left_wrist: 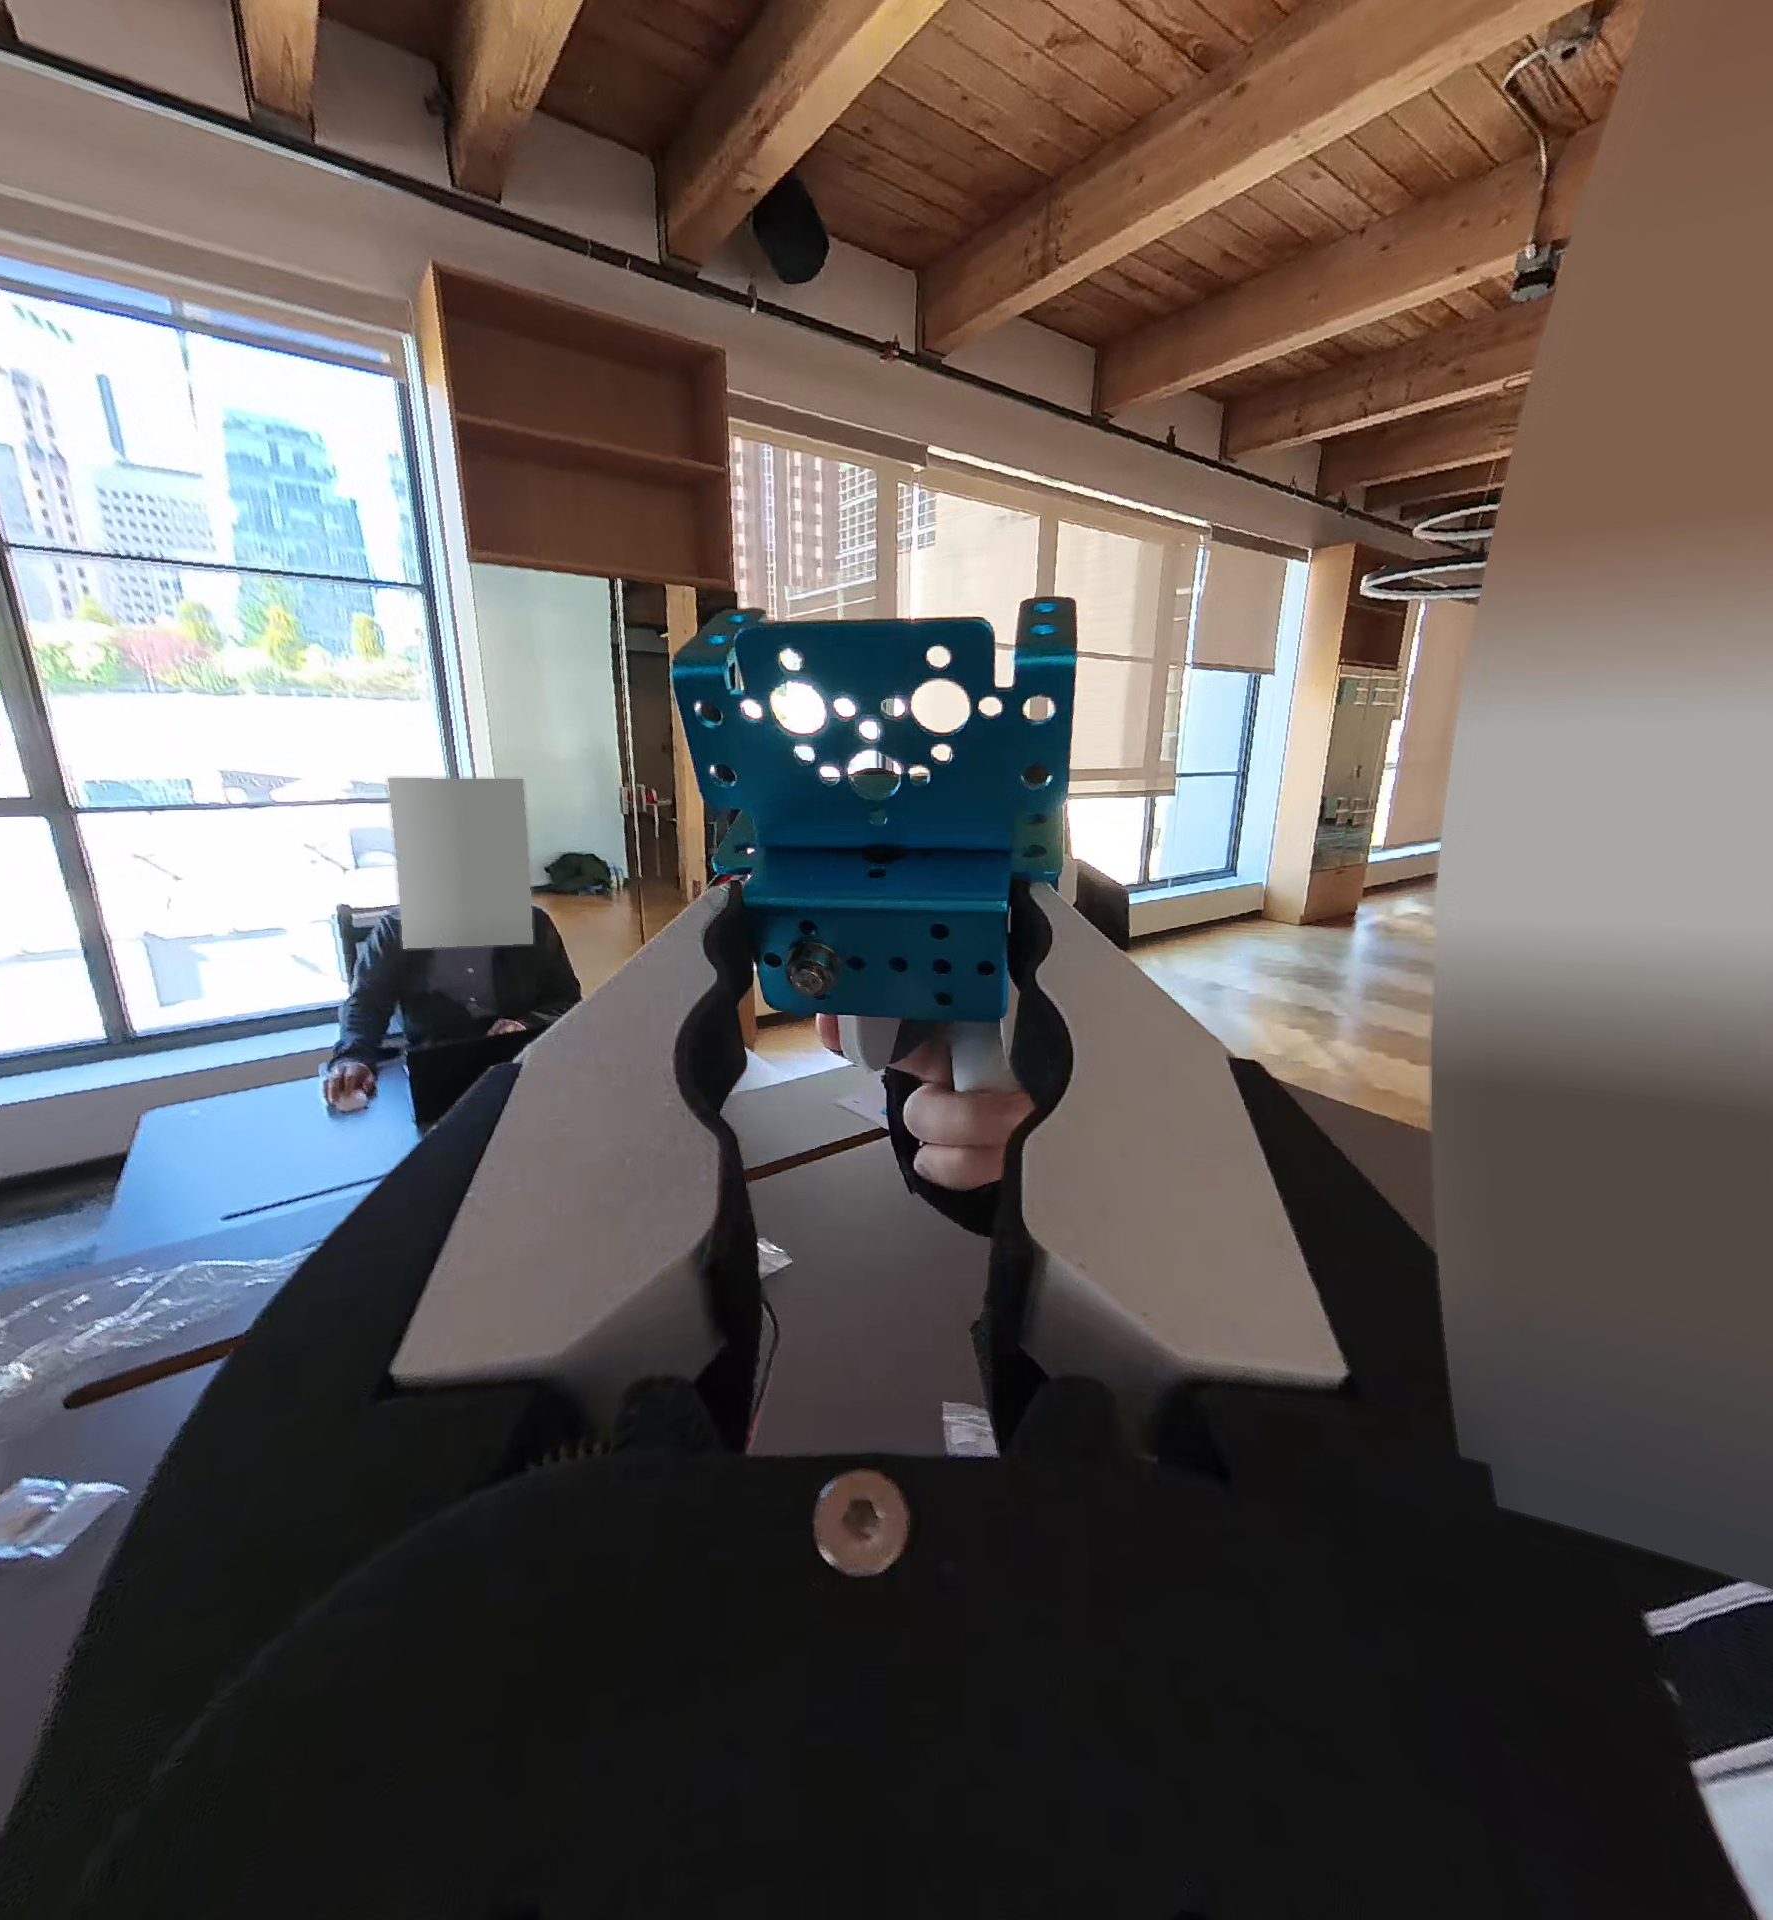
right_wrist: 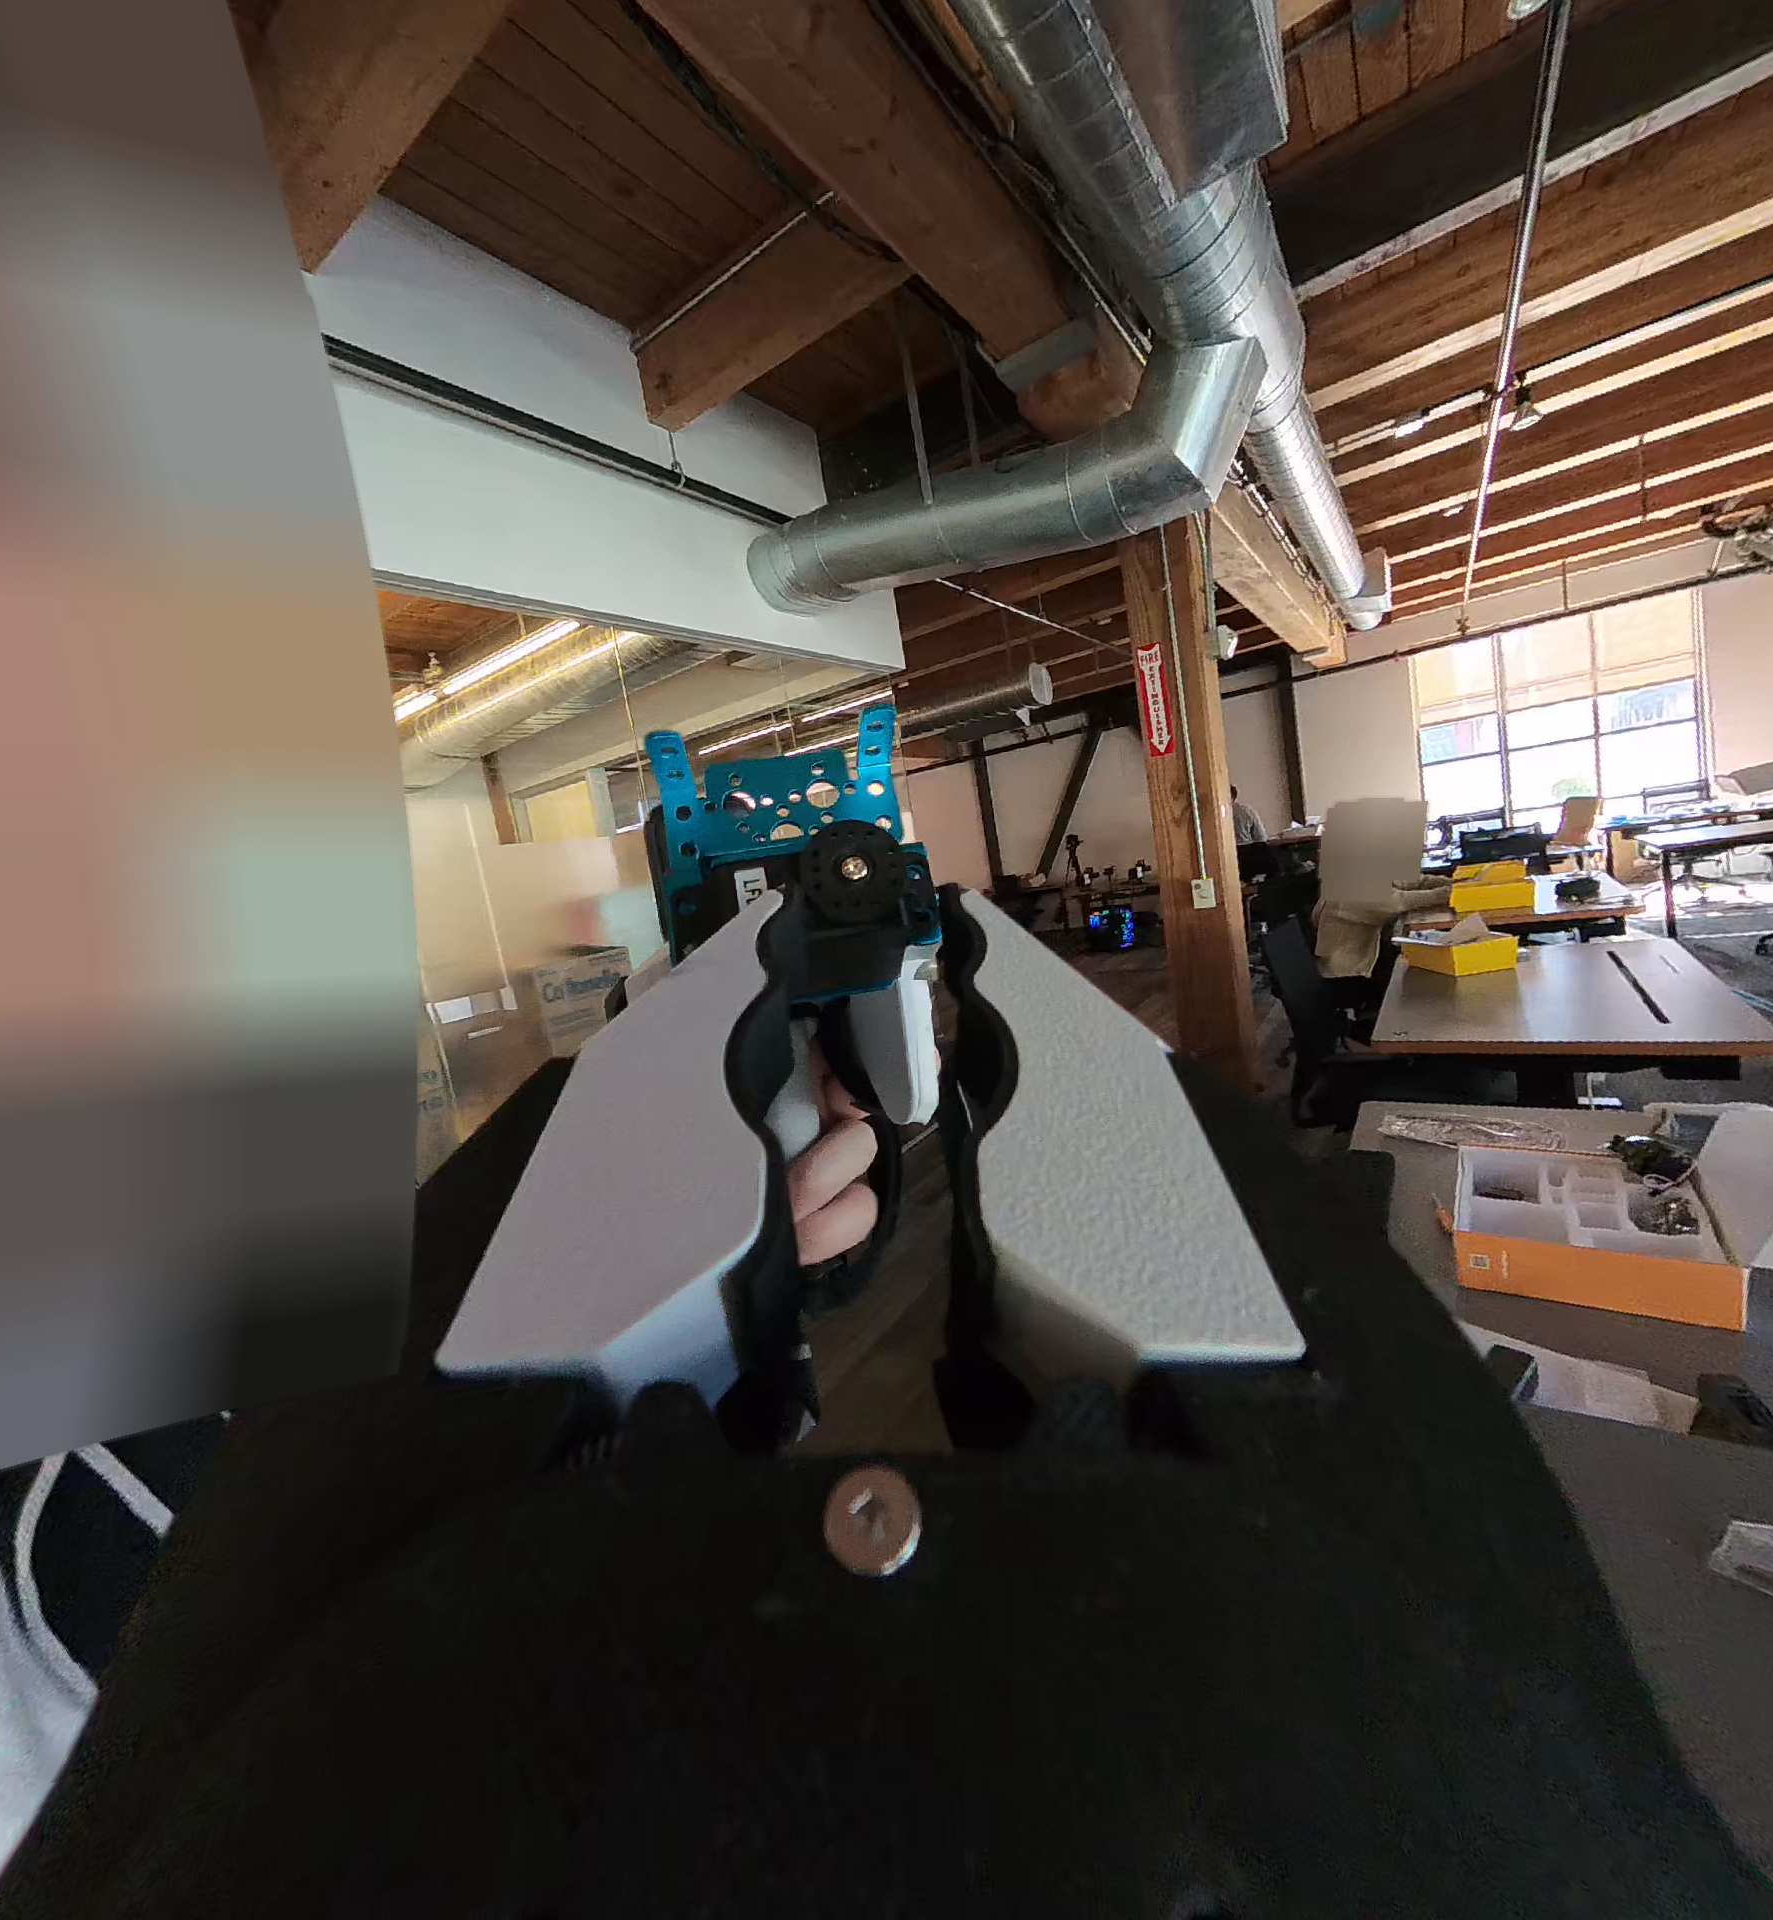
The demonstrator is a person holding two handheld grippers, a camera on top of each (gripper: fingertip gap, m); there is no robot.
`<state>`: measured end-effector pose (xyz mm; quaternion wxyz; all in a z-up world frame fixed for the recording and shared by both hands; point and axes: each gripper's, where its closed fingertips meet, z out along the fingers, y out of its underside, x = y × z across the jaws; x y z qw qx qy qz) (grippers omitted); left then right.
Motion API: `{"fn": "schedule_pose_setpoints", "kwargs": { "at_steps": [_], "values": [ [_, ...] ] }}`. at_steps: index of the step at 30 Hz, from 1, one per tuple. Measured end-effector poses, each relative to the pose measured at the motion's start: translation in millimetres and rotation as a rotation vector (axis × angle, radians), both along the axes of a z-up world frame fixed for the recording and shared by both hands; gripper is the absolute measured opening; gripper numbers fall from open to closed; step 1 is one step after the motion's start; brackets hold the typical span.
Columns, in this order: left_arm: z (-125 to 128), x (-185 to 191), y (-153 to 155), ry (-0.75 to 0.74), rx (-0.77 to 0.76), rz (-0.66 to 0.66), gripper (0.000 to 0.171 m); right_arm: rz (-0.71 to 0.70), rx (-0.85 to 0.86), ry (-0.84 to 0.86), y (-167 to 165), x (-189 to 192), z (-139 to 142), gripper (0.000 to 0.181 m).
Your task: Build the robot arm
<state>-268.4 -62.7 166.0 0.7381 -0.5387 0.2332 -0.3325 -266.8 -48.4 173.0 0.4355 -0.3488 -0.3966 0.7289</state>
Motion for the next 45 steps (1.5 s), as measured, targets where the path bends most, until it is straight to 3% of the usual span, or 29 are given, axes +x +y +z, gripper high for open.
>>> {"fn": "schedule_pose_setpoints", "kwargs": {
  "at_steps": [13,25,40,45],
  "values": [
    [-7,-3,-6,0.017,0.007,-0.005,0.048,0.022,0.000,-0.044,-5,-5,-4,0.019],
    [-15,-49,1,-0.180,-0.089,-0.047,0.048,-0.077,-0.052,-0.076,26,-9,-21,0.017],
    [-16,-59,-4,-0.188,-0.081,-0.023,0.048,-0.066,-0.100,-0.117,36,-21,-35,0.016],
    [-22,-69,-3,-0.154,-0.063,0.047,0.048,-0.158,-0.024,-0.186,41,-27,-53,0.016]
  ]
}}
